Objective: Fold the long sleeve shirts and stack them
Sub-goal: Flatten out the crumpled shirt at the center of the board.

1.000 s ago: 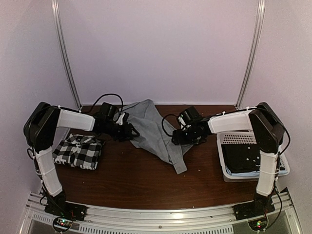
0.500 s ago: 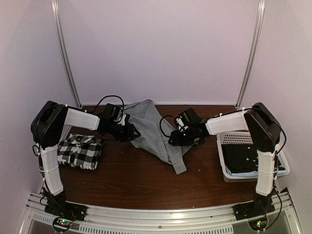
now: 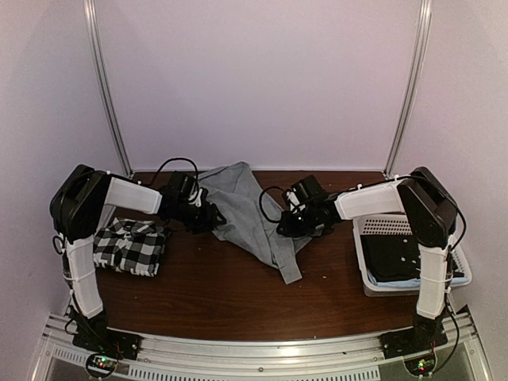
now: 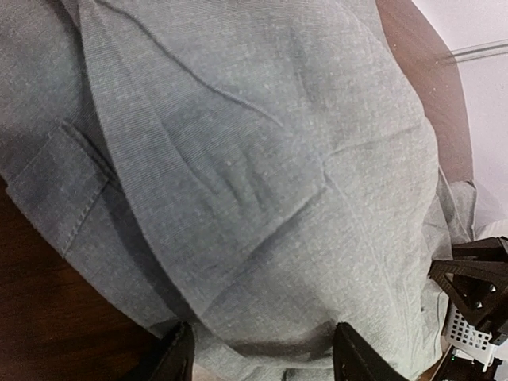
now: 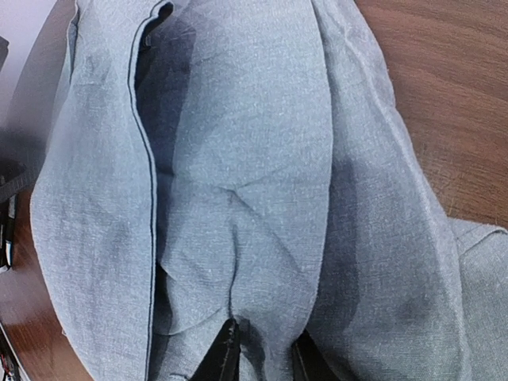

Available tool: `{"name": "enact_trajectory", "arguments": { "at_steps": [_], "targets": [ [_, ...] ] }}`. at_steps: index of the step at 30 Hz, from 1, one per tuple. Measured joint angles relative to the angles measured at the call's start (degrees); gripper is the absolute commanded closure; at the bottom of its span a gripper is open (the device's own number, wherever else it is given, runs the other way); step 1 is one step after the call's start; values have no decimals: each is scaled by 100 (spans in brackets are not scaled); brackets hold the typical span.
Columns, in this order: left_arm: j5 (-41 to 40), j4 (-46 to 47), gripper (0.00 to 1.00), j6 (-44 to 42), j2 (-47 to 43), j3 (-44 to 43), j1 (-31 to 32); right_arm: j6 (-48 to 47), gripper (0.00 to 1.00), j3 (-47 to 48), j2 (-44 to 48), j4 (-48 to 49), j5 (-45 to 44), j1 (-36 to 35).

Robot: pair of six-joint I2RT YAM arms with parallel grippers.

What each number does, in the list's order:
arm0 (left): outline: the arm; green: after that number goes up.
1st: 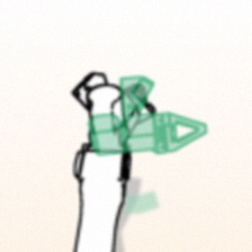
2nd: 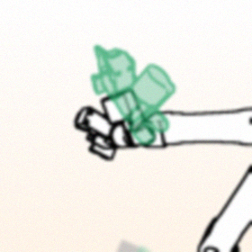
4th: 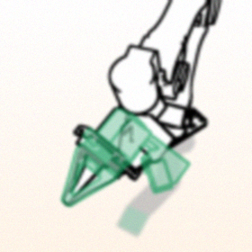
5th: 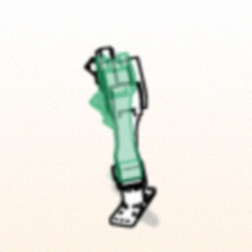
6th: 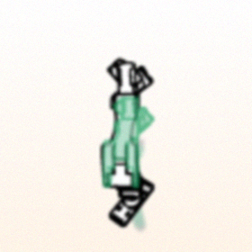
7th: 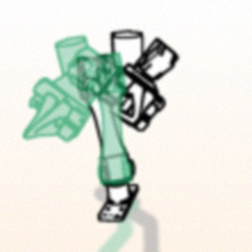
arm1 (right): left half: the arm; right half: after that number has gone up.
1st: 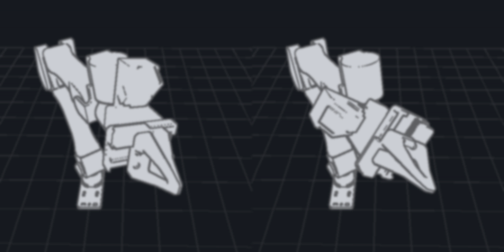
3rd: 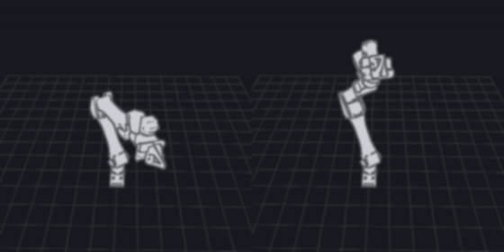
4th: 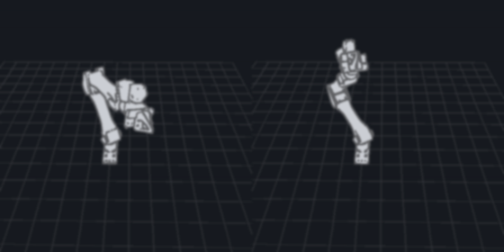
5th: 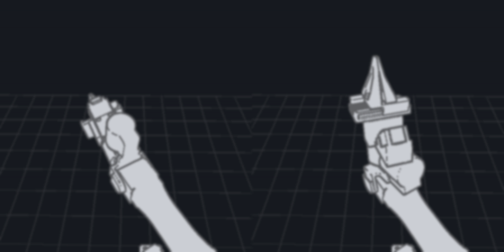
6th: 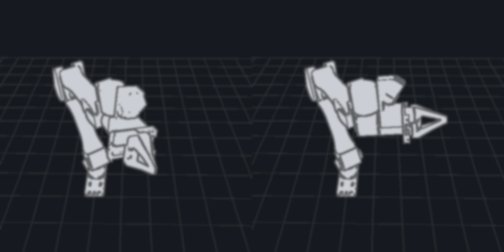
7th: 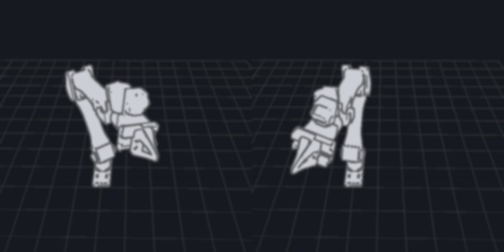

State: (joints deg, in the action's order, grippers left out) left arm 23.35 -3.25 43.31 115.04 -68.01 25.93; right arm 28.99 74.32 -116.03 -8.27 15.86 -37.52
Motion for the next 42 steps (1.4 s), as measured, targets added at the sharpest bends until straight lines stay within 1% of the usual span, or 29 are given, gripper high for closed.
{"name": "enact_trajectory", "arguments": {
  "at_steps": [3, 7, 8, 11, 12, 16, 19, 22, 25, 27, 30, 33, 37, 41, 42],
  "targets": [
    [116, 162, 46, 81, 0, 24, 7, 0, 82, 0, 0, 0, -2, 0],
    [339, 389, 61, 179, 2, -2, 39, 4, 87, 4, 0, 0, -2, 0],
    [400, 426, 67, 203, 2, -15, 57, -4, 89, 11, 0, -2, -4, 0],
    [549, 514, 93, 280, 4, -66, 98, 2, 96, 55, 0, -9, -22, 0],
    [588, 538, 99, 302, 4, -76, 109, 7, 99, 83, 0, -15, -26, 0],
    [605, 474, 100, 289, -17, -101, 120, -22, 100, 295, 0, -133, -111, 0],
    [413, 131, 100, 214, -192, -105, 120, -70, 100, 544, 0, -286, -271, 0],
    [103, -295, 100, 107, -597, -107, 103, -179, 100, 815, 22, -481, -531, 13],
    [-210, -671, 100, -15, -1196, -107, 4, -293, 100, 981, 133, -667, -763, 107],
    [-358, -837, 100, -101, -1582, -98, -144, -363, 100, 1054, 249, -787, -905, 249],
    [-518, -1067, 100, -247, -2159, -33, -542, -446, 100, 1097, 439, -905, -1075, 566],
    [-581, -1274, 100, -387, -2463, 44, -994, -490, 100, 1106, 549, -994, -1176, 848],
    [-621, -1580, 100, -562, -2586, 66, -1506, -557, 100, 1104, 568, -1163, -1325, 1141],
    [-614, -1880, 100, -715, -2579, -59, -1725, -684, 100, 1209, 566, -1397, -1488, 1233],
    [-590, -2031, 100, -761, -2544, -232, -1784, -726, 100, 1294, 564, -1488, -1543, 1246]
  ]
}}
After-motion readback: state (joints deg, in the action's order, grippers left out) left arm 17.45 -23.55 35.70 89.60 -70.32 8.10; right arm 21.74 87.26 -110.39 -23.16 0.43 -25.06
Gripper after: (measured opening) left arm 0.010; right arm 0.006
